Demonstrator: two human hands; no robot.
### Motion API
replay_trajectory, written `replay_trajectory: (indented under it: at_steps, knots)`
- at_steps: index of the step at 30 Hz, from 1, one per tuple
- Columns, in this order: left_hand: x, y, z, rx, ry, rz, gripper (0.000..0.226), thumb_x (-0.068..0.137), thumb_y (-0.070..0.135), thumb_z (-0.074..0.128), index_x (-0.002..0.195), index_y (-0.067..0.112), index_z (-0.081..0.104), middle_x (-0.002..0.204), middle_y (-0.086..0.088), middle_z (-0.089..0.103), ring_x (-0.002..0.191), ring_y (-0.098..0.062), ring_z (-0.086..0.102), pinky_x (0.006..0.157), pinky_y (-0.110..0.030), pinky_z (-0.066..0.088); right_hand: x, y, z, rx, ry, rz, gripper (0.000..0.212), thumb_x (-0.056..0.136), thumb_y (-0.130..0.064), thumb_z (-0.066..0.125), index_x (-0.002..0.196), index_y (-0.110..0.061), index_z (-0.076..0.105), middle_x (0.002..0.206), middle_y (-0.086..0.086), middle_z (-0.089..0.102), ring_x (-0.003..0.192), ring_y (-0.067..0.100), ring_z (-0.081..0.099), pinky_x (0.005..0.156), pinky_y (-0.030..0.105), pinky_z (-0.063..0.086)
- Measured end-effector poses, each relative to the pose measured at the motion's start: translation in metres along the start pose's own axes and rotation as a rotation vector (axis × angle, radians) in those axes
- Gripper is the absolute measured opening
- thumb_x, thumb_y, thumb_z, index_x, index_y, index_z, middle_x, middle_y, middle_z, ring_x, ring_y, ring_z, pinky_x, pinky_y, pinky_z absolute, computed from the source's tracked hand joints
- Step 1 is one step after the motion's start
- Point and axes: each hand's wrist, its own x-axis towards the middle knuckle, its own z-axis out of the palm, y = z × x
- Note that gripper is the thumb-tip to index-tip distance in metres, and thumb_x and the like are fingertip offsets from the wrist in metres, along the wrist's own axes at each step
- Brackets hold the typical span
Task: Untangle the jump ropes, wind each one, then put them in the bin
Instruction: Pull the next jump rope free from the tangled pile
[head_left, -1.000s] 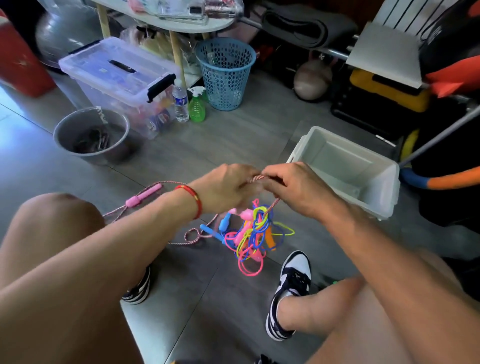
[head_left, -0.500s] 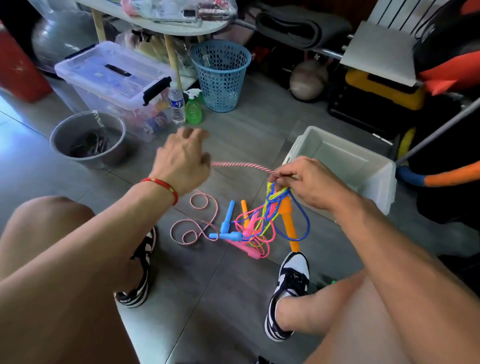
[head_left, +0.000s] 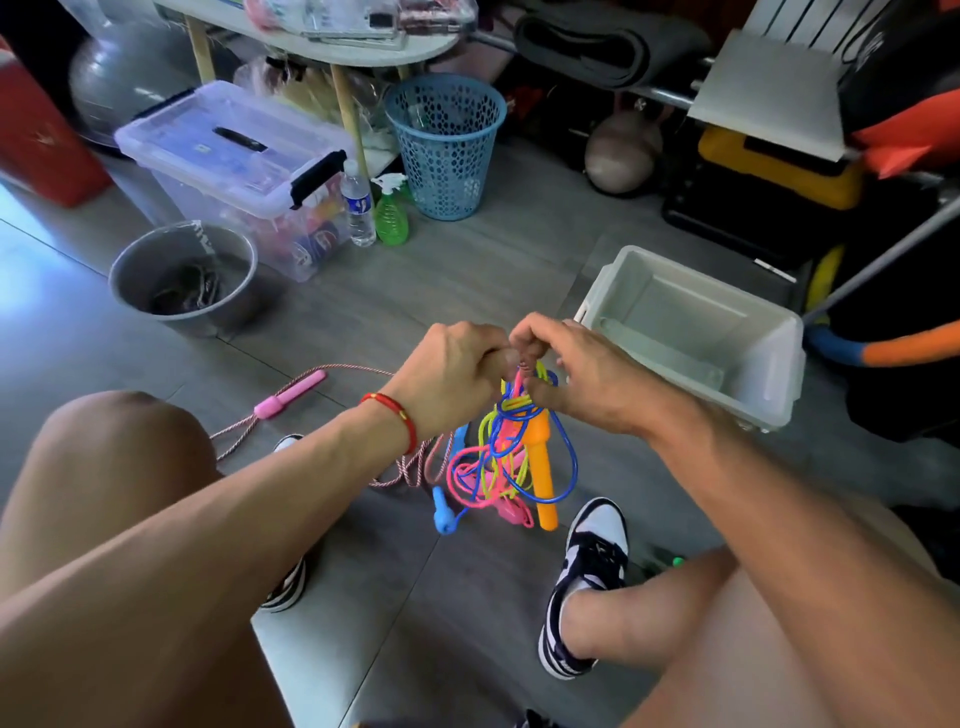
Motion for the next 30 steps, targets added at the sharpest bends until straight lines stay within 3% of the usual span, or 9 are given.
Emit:
replay_trajectory:
  at_steps: [3, 6, 8, 11, 13, 16, 20, 25, 30]
  knots:
    - [0.001, 0.002, -0.001, -0.158, 0.01, -0.18, 0.02, 0.099, 0.009, 0.05, 0.083, 0.009, 0.063, 0.071, -0.006, 0.075, 0.066, -0.01, 0.073, 0.063, -0.019, 0.054, 0.002, -0.004, -0.002, 0.114, 0.039, 0.023, 0.035, 0.084, -0.004, 0.069, 0.111, -0.023, 0.056, 0.1, -0.007, 0.063, 0.097, 0.01, 0.057, 0.08, 0.026, 0.049]
    - [0.002, 0.004, -0.003, -0.395, 0.034, -0.288, 0.022, 0.101, 0.003, 0.045, 0.087, -0.003, 0.06, 0.086, -0.02, 0.075, 0.073, -0.02, 0.075, 0.07, -0.032, 0.062, 0.002, -0.002, -0.005, 0.23, 0.103, 0.076, 0.041, 0.081, 0.001, 0.071, 0.109, -0.026, 0.056, 0.111, -0.006, 0.06, 0.092, 0.004, 0.059, 0.075, 0.021, 0.051]
    - [0.002, 0.008, -0.003, -0.436, 0.038, -0.324, 0.022, 0.101, 0.005, 0.045, 0.092, -0.006, 0.061, 0.094, -0.019, 0.075, 0.075, -0.022, 0.073, 0.069, -0.03, 0.062, 0.004, 0.001, -0.004, 0.239, 0.128, 0.11, 0.042, 0.079, 0.0, 0.073, 0.106, -0.027, 0.057, 0.111, -0.007, 0.061, 0.084, 0.005, 0.059, 0.072, 0.024, 0.053]
    - [0.001, 0.008, -0.001, -0.439, 0.057, -0.33, 0.026, 0.102, 0.014, 0.044, 0.095, -0.002, 0.063, 0.093, -0.016, 0.075, 0.083, -0.028, 0.074, 0.079, -0.04, 0.062, 0.004, 0.007, 0.0, 0.226, 0.093, 0.219, 0.041, 0.079, -0.011, 0.078, 0.11, -0.029, 0.06, 0.105, -0.006, 0.064, 0.084, 0.015, 0.063, 0.077, 0.034, 0.056]
    - [0.001, 0.01, 0.001, -0.472, 0.083, -0.338, 0.027, 0.102, 0.017, 0.044, 0.093, -0.002, 0.062, 0.091, -0.016, 0.075, 0.082, -0.025, 0.074, 0.075, -0.036, 0.063, 0.004, 0.007, 0.0, 0.285, 0.068, 0.275, 0.032, 0.082, -0.012, 0.077, 0.109, -0.026, 0.065, 0.105, -0.006, 0.066, 0.084, 0.021, 0.07, 0.075, 0.042, 0.061]
    - [0.0, 0.01, 0.004, -0.513, 0.132, -0.344, 0.031, 0.1, 0.028, 0.056, 0.081, 0.004, 0.054, 0.078, -0.009, 0.07, 0.066, -0.013, 0.069, 0.059, -0.024, 0.058, 0.005, 0.005, 0.003, 0.224, 0.158, 0.244, 0.027, 0.081, -0.01, 0.074, 0.102, -0.025, 0.07, 0.102, -0.009, 0.072, 0.075, 0.02, 0.073, 0.071, 0.042, 0.061]
    - [0.001, 0.0, 0.006, -0.405, 0.139, -0.332, 0.044, 0.065, 0.044, 0.081, 0.074, 0.021, 0.045, 0.066, 0.01, 0.058, 0.06, -0.011, 0.05, 0.062, -0.035, 0.049, 0.004, -0.003, 0.006, 0.213, 0.272, 0.236, 0.02, 0.078, -0.009, 0.071, 0.094, -0.021, 0.075, 0.083, -0.011, 0.076, 0.071, 0.01, 0.073, 0.073, 0.037, 0.06]
    - [0.006, 0.002, 0.012, -0.485, 0.139, -0.418, 0.049, 0.044, 0.039, 0.076, 0.076, 0.021, 0.042, 0.075, 0.002, 0.062, 0.064, -0.015, 0.051, 0.067, -0.044, 0.053, 0.003, -0.012, 0.006, 0.277, 0.326, 0.18, 0.02, 0.078, -0.007, 0.066, 0.091, -0.019, 0.075, 0.079, -0.009, 0.075, 0.071, 0.01, 0.072, 0.073, 0.042, 0.061]
    - [0.005, 0.004, 0.019, -0.644, 0.212, -0.458, 0.04, 0.052, 0.009, 0.073, 0.072, 0.019, 0.041, 0.068, 0.003, 0.056, 0.065, -0.016, 0.05, 0.067, -0.036, 0.048, 0.006, -0.01, 0.013, 0.307, 0.277, 0.193, 0.014, 0.078, -0.02, 0.067, 0.092, -0.024, 0.067, 0.085, -0.006, 0.073, 0.075, 0.014, 0.07, 0.073, 0.044, 0.061]
